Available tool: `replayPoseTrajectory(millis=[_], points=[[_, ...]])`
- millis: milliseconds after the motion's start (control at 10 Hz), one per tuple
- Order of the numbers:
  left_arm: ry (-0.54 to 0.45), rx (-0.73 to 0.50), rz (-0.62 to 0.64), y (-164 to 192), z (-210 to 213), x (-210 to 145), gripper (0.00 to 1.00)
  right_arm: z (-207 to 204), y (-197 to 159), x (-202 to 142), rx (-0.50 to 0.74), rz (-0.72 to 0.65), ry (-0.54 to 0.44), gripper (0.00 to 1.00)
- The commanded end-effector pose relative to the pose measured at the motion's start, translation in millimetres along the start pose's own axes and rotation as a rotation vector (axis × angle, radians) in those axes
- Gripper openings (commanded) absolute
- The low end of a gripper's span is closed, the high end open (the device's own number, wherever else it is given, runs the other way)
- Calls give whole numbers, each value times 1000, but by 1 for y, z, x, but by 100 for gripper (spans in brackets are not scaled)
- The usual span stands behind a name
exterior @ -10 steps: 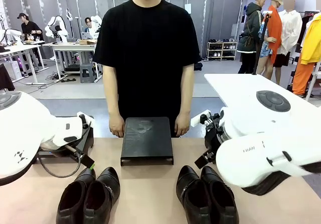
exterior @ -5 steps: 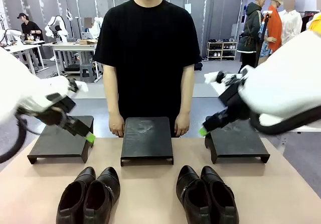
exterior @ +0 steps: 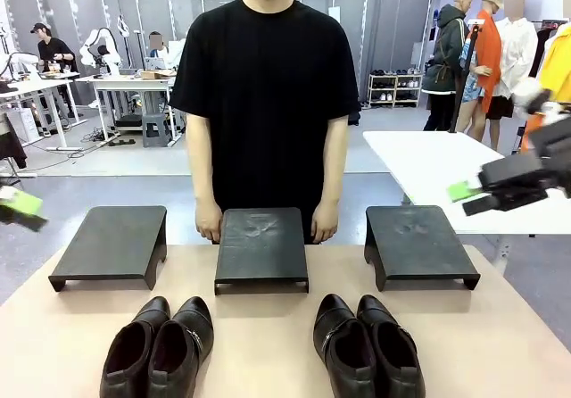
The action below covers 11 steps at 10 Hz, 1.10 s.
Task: Place the shoes on the stand as instructed by the person.
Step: Pick up one pair of Shoes and place it on the Shoes Stand indicated by the person.
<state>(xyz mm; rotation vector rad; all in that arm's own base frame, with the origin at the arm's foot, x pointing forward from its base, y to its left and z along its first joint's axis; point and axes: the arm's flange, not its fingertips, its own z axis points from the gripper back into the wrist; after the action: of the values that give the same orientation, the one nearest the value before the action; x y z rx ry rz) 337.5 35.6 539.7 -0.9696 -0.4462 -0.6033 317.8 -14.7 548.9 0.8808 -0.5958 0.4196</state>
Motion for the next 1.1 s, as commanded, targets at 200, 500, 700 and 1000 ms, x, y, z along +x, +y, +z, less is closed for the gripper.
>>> replayPoseTrajectory(millis=[200, 500, 700, 1000], points=[[-350, -222, 165, 62, 72, -72, 100, 83, -34, -73, 22, -163, -275, 100], [-558, -172, 275, 75, 114, -143, 100, 136, -46, -131, -12, -269, -479, 100], [-639, -131, 257, 67, 130, -167, 100, 157, -49, -157, -18, -313, -568, 100], [-683, -71, 276, 67, 135, -166, 100, 162, -54, -161, -65, -319, -597, 100]])
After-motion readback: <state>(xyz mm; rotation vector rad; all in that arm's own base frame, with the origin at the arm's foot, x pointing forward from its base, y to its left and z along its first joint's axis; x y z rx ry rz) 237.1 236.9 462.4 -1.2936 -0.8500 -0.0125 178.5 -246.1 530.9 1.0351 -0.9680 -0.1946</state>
